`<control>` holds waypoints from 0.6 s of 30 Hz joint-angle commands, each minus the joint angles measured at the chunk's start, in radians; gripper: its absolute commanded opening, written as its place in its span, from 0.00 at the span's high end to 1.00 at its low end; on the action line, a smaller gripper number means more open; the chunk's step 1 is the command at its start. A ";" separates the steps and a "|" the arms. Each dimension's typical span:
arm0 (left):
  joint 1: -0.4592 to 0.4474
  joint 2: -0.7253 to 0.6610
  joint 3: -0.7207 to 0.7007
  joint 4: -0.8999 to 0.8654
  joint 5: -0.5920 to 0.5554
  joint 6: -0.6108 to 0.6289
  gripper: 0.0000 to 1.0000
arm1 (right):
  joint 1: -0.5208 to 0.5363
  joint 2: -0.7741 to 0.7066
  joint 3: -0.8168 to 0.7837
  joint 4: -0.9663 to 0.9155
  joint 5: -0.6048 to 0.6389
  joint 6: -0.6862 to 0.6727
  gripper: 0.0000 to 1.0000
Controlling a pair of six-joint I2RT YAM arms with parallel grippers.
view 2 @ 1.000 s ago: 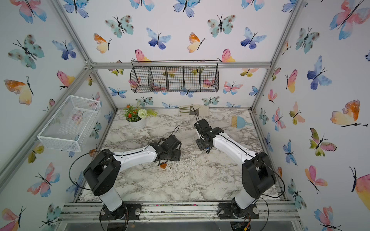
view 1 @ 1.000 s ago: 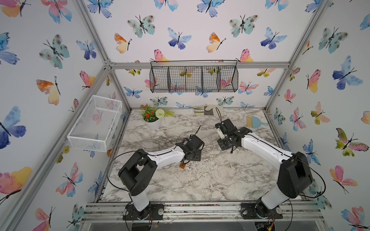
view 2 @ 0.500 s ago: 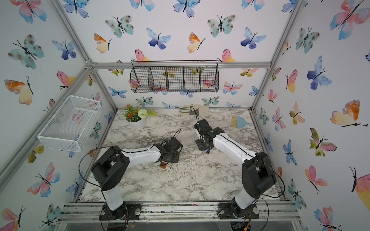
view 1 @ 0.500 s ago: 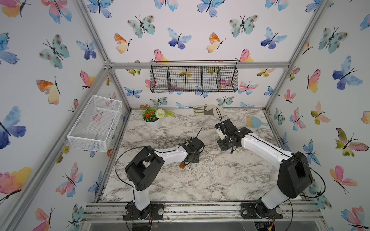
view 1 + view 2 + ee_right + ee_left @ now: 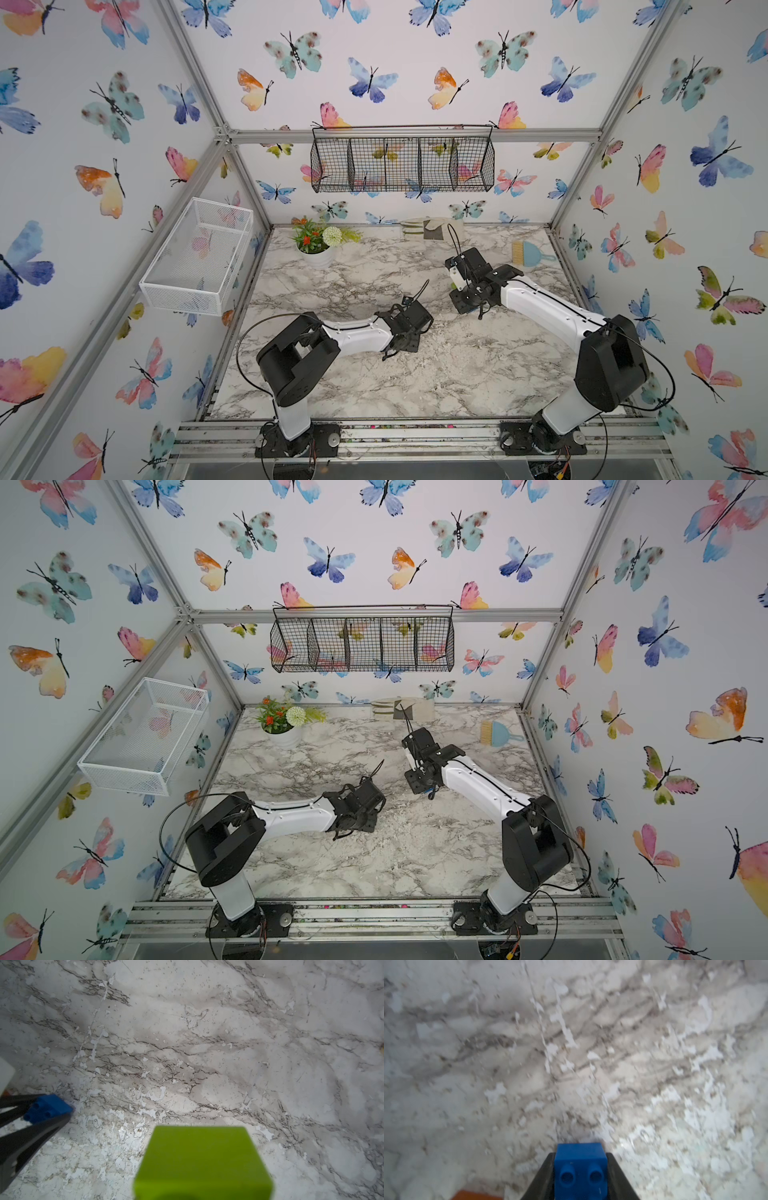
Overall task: Assemble the letter y with lego
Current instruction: Move the lego brick at the center of the board.
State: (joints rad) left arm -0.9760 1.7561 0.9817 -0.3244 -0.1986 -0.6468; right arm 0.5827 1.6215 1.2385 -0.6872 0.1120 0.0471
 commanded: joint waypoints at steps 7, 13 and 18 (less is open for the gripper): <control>-0.097 -0.055 -0.041 -0.150 -0.017 -0.192 0.58 | 0.003 0.015 0.008 0.013 -0.050 -0.040 0.76; -0.095 -0.073 -0.002 -0.189 -0.066 -0.223 0.13 | 0.021 0.036 0.005 -0.003 -0.125 -0.114 0.83; -0.005 -0.207 0.012 -0.260 -0.102 -0.220 0.06 | 0.166 0.060 0.001 -0.024 -0.072 -0.222 0.84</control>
State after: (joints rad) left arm -1.0466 1.6596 0.9745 -0.4995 -0.2466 -0.8532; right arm 0.6754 1.6585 1.2385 -0.6842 0.0399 -0.0883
